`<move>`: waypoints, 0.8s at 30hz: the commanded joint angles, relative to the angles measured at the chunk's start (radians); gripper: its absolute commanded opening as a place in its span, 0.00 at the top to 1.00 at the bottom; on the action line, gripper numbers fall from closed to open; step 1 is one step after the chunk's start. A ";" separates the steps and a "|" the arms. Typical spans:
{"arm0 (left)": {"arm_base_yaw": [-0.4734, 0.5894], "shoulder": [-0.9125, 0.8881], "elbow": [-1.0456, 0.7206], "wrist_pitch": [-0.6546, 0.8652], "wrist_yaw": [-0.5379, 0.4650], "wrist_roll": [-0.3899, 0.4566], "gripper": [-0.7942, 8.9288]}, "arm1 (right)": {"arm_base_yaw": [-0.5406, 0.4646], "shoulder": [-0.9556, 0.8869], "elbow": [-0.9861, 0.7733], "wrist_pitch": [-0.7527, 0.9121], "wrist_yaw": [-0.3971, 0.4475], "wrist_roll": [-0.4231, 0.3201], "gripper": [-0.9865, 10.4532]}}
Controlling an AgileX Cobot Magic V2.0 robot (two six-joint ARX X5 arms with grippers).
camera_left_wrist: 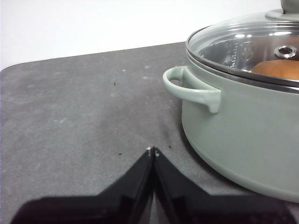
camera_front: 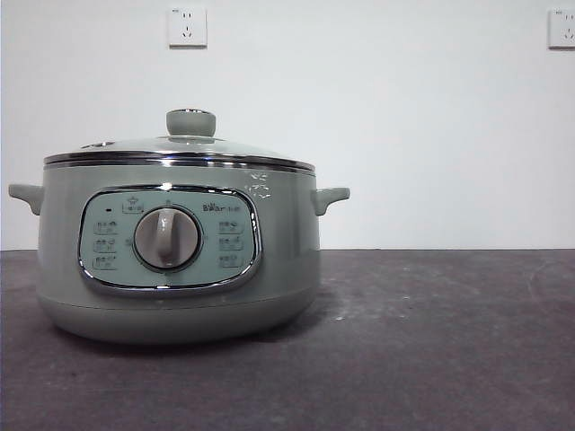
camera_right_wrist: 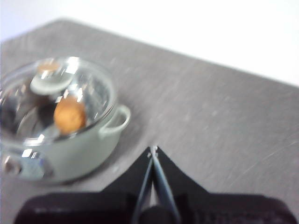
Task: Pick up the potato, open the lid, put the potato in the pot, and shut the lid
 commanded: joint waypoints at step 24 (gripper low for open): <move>0.003 -0.003 -0.017 0.004 -0.002 0.003 0.92 | -0.541 -0.489 -0.854 0.652 -0.368 -0.015 0.91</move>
